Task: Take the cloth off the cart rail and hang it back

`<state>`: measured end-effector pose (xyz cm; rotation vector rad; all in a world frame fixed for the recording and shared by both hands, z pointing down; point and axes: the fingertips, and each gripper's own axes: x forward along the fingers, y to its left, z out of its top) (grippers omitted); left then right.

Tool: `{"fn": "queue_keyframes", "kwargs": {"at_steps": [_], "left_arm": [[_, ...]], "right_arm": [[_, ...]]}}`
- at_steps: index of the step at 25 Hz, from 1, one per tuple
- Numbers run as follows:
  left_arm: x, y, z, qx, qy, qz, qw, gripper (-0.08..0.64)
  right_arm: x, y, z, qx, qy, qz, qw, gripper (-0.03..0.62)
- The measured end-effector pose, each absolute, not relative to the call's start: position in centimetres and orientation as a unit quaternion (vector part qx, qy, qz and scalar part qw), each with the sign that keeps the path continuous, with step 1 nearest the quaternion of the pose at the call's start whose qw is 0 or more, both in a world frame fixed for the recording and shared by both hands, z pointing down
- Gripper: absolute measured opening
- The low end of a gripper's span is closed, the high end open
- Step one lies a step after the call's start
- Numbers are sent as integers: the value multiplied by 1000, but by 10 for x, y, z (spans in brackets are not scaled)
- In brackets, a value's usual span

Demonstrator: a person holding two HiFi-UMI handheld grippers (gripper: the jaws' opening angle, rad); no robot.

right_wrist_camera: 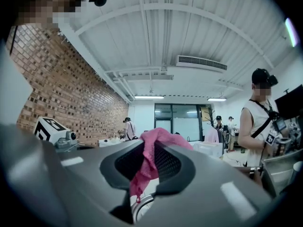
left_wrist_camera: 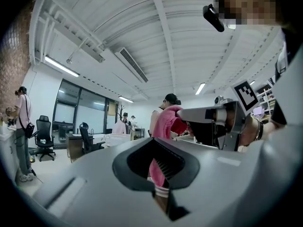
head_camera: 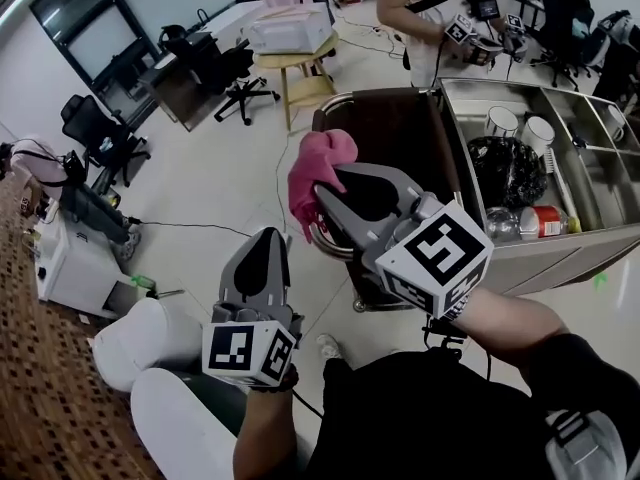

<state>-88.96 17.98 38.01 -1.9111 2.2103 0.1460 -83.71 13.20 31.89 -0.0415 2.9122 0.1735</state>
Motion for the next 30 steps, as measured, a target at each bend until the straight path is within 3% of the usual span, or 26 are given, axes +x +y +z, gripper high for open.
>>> {"fn": "queue_keyframes", "kwargs": {"at_steps": [7,15,24,30], "left_arm": [[-967,158,371,-697,707,67,97,3],[-1130,145,359,-757,643,90,68,3],[-1223,123,351,-799,588,117,46,3],[-1232,111,358,-813,567,126,36,3]], "right_arm": [[-910,122,315,-69,992,59,92,60],[-1080,114,317,-136,989,53,32,61],[-1183,75,345,-175,982,46,-55,61],[-1202,58,362,-166,982,35,-79,61]]}}
